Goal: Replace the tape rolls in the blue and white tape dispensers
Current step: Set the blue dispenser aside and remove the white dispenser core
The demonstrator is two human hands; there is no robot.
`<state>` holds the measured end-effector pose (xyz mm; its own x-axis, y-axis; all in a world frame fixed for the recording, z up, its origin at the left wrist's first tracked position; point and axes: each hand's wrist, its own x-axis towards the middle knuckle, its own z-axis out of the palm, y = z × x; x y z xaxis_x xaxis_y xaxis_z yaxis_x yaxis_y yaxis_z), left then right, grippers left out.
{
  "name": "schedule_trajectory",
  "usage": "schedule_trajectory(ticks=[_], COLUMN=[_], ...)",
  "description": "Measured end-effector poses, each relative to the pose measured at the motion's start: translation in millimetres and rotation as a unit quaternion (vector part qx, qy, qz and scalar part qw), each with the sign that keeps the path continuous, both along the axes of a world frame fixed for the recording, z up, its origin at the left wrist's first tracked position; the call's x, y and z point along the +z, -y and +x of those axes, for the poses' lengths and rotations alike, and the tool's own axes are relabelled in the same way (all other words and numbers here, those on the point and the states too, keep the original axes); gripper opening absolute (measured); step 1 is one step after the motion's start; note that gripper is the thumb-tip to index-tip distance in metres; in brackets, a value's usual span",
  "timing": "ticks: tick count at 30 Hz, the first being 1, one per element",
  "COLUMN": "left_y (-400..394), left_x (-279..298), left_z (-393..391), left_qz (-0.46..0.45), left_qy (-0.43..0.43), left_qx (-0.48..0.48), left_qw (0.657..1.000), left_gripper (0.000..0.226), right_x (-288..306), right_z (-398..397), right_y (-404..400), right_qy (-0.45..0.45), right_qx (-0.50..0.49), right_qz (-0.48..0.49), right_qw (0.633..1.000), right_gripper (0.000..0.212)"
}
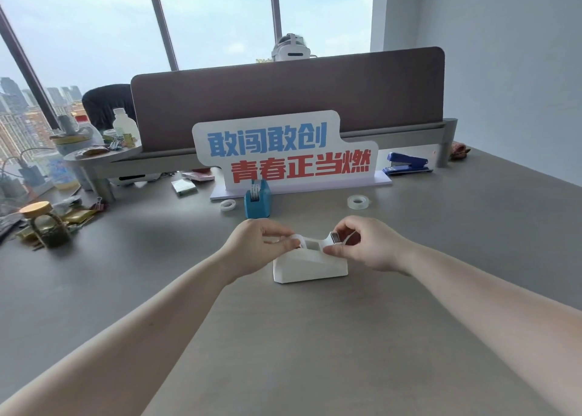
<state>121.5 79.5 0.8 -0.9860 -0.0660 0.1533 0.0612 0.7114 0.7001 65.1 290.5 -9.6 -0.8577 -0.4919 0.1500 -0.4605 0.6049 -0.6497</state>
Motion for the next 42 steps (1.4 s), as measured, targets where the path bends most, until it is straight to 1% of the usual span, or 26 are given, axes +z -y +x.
schedule_trajectory(ticks=[4,7,8,10,12,14,15,20,27,29,31,34,37,39,42], left_y=[-3.5,-6.6,-7.2,-8.2,-9.1,-9.9,-10.8,-17.6,-23.9,-23.1,-21.3,-20.0,-20.1,-19.8,-20.1], left_x=[1.3,5.9,7.4,9.6,12.5,14.1,14.7,16.0,16.4,16.6,16.9,16.9,18.1,18.6,17.3], left_z=[1.0,3.1,3.4,3.6,5.8,7.7,9.1,12.9,18.7,18.1,17.7,16.6,15.8,15.4,15.2], left_qz=[0.028,0.082,0.097,0.126,0.154,0.176,0.18,0.178,0.165,0.155,0.144,0.15,0.158,0.153,0.154], left_qy=[-0.026,-0.051,-0.057,-0.058,-0.052,-0.049,-0.049,-0.056,-0.066,-0.066,-0.067,-0.075,-0.089,-0.092,-0.09], left_qx=[0.012,0.028,0.027,0.026,0.028,0.032,0.033,0.032,0.034,0.037,0.038,0.039,0.049,0.056,0.061], left_qw=[0.999,0.995,0.993,0.99,0.986,0.983,0.982,0.982,0.984,0.985,0.987,0.985,0.982,0.982,0.982], left_gripper=[0.019,0.003,0.007,0.011,0.008,0.002,0.002,0.005,0.008,0.009,0.01,0.008,0.009,0.011,0.012], right_x=[-1.3,-2.8,-3.4,-2.9,1.7,7.5,9.9,14.1,12.5,12.9,11.5,9.2,7.1,3.6,-0.7], right_z=[0.6,1.1,1.4,3.8,8.0,14.3,18.3,32.5,36.7,40.2,43.9,47.0,46.4,44.6,44.2], right_y=[-0.7,-0.7,-0.7,-0.1,1.9,5.9,8.8,23.7,31.0,31.9,33.1,36.3,38.9,40.0,41.0], right_qy=[0.001,-0.001,-0.007,-0.037,-0.083,-0.106,-0.108,-0.084,-0.005,-0.003,-0.03,-0.114,-0.199,-0.247,-0.286], right_qx=[0.0,-0.003,-0.006,-0.018,-0.03,-0.02,-0.011,0.02,0.001,0.002,-0.001,-0.017,-0.02,-0.017,-0.027], right_qz=[-0.004,-0.008,-0.013,-0.034,-0.062,-0.092,-0.107,-0.146,-0.19,-0.189,-0.181,-0.176,-0.167,-0.156,-0.141], right_qw=[1.0,1.0,1.0,0.999,0.994,0.99,0.988,0.985,0.982,0.982,0.983,0.978,0.966,0.956,0.948], right_gripper=[0.038,0.041,0.044,0.054,0.061,0.059,0.057,0.052,0.037,0.035,0.031,0.026,0.027,0.031,0.03])
